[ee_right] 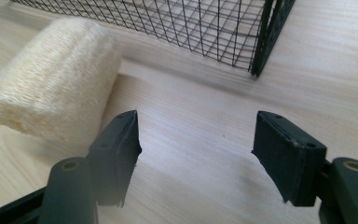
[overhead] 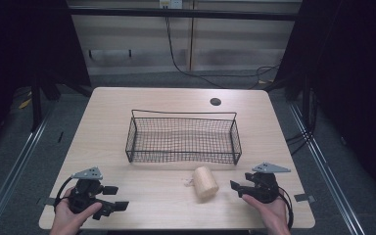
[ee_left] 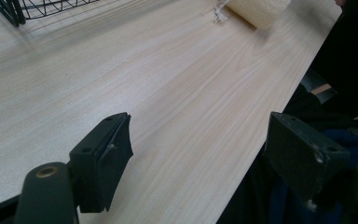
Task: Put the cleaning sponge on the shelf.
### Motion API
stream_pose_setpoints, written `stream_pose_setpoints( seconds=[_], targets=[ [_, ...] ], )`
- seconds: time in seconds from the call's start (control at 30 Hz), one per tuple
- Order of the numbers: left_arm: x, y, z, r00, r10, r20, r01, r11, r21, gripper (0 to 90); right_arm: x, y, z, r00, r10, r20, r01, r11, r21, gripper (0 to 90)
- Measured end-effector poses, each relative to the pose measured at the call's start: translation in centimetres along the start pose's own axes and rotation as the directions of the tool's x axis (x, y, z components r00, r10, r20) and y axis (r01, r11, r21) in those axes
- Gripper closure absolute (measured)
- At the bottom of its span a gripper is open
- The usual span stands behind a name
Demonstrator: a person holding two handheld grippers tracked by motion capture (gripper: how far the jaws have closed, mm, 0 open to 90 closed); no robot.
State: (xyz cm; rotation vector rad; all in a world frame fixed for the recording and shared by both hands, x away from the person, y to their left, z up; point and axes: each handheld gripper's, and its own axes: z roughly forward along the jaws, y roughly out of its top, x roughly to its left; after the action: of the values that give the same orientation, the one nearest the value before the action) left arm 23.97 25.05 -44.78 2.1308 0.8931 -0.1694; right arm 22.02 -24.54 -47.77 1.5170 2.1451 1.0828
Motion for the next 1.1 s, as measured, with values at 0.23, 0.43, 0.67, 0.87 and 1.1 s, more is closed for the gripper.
stream_pose_setpoints(
  seconds=[0.23,0.43,0.67,0.87,1.1],
  targets=[
    [0.0,-0.1,0.0,1.0000,0.000,-0.005,0.000,1.0000,-0.008,22.4,0.0,0.4,-0.7,0.9992,0.032,-0.024,-0.032,0.999,-0.010,33.1],
    [-0.1,-0.1,-0.2,1.0000,-0.001,-0.002,0.001,0.9999,-0.017,22.2,0.5,0.7,-1.1,0.9978,0.045,-0.049,-0.044,0.999,0.014,34.7],
    [0.0,-0.1,-0.2,1.0000,-0.001,-0.010,0.001,0.9999,-0.015,22.2,0.6,1.1,-1.6,0.9910,0.081,-0.106,-0.081,0.997,0.003,38.4],
    [0.0,-0.2,-0.2,0.9999,-0.007,-0.009,0.007,0.9999,-0.015,22.1,0.8,1.9,-2.1,0.9730,0.144,-0.180,-0.133,0.988,0.073,40.6],
    [0.0,-0.2,-0.1,1.0000,-0.002,-0.008,0.002,1.0000,-0.006,22.1,1.4,3.1,-2.5,0.9740,0.120,-0.192,-0.108,0.991,0.076,44.3]
  ],
)
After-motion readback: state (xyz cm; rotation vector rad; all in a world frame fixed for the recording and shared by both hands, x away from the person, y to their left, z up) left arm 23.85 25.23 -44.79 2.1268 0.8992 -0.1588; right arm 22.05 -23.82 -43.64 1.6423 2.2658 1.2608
